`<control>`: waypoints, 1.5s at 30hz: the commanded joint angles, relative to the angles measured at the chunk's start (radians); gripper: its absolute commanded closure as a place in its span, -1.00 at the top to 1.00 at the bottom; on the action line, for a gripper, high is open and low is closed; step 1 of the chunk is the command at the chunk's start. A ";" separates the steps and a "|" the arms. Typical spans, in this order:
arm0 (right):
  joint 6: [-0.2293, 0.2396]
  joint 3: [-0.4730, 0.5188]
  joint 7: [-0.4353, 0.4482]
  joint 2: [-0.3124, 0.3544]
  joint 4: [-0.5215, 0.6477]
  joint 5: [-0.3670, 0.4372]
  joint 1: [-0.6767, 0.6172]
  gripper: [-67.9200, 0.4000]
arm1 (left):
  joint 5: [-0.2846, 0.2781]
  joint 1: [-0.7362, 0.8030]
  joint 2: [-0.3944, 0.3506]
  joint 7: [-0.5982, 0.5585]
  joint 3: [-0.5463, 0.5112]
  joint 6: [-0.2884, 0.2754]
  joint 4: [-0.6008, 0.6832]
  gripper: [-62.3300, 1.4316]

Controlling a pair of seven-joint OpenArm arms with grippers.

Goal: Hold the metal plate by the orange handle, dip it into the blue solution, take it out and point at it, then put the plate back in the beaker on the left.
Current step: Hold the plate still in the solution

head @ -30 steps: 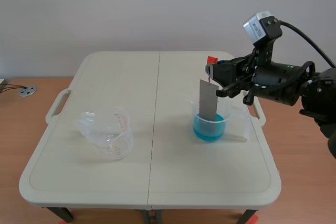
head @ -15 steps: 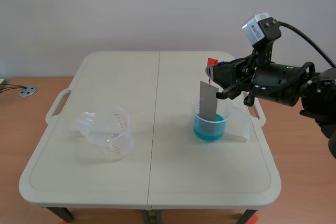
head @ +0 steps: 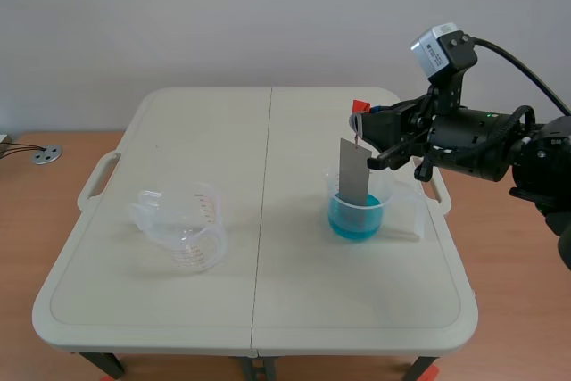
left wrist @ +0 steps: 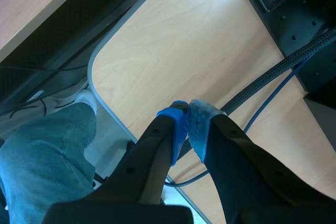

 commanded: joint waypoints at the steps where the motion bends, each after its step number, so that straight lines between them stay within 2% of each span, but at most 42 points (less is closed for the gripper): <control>1: 0.011 -0.002 -0.014 0.011 -0.005 -0.012 0.004 -0.95 | 0.001 0.008 -0.003 -0.007 -0.004 -0.002 0.014 -0.85; 17: 0.011 -0.002 -0.010 0.014 -0.005 -0.011 0.004 -0.95 | 0.001 0.008 -0.003 -0.007 -0.004 -0.002 0.014 -0.85; 35: 0.011 -0.001 0.071 0.061 0.003 -0.002 0.004 -0.95 | 0.001 0.008 0.000 -0.007 -0.004 -0.002 0.014 -0.85; 45: 0.011 -0.001 0.071 0.112 0.082 0.069 0.004 -0.95 | 0.001 0.008 0.000 -0.007 -0.004 -0.002 0.014 -0.85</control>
